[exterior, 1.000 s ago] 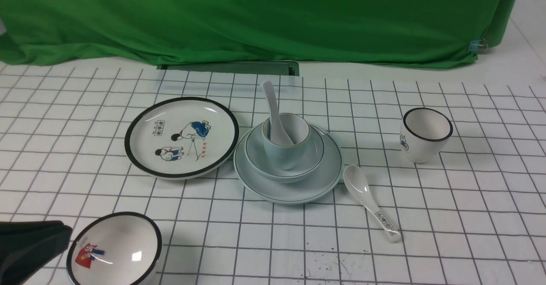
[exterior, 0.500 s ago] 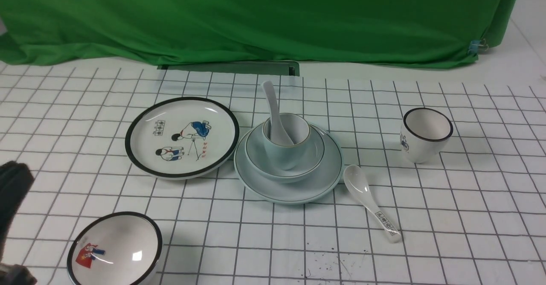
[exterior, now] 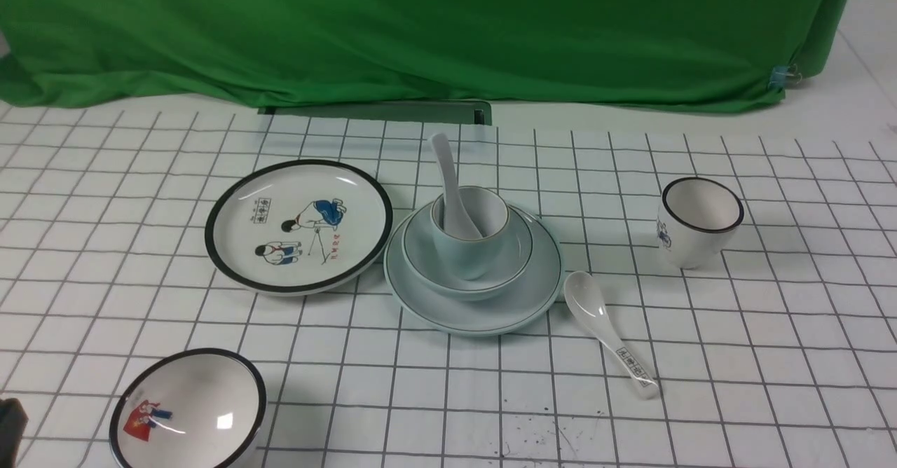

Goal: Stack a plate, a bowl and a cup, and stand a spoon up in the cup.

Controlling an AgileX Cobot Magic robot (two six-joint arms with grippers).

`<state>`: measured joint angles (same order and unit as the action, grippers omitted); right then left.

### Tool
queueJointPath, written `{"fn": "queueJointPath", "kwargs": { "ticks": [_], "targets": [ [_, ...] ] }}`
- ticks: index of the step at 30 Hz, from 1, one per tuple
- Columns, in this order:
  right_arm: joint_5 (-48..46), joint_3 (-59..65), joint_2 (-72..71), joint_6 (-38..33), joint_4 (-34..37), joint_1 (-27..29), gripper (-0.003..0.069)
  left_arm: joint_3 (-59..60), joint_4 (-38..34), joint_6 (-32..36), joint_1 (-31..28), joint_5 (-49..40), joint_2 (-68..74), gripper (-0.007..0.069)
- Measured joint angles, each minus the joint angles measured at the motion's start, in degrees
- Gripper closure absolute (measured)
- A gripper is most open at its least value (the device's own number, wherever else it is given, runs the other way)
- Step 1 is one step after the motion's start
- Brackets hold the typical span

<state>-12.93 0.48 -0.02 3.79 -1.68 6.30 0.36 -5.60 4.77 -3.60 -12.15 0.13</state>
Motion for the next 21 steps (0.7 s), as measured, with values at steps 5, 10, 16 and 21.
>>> {"fn": "queueJointPath", "kwargs": {
  "ticks": [5,10,16,21],
  "targets": [
    [0.00,0.00,0.00,0.00,0.00,0.00,0.0506,0.00,0.00,0.00,0.00,-0.79,0.00,0.0653],
    [0.00,0.00,0.00,0.00,0.00,0.00,0.0498,0.00,0.05,0.00,0.00,-0.79,0.00,0.0653],
    [0.00,0.00,0.00,0.00,0.00,0.00,0.0485,0.00,0.05,0.00,0.00,-0.79,0.00,0.0653],
    [0.05,0.00,0.00,0.00,0.00,0.00,0.0477,0.00,0.09,0.07,0.00,-0.79,0.00,0.0653]
  ]
}}
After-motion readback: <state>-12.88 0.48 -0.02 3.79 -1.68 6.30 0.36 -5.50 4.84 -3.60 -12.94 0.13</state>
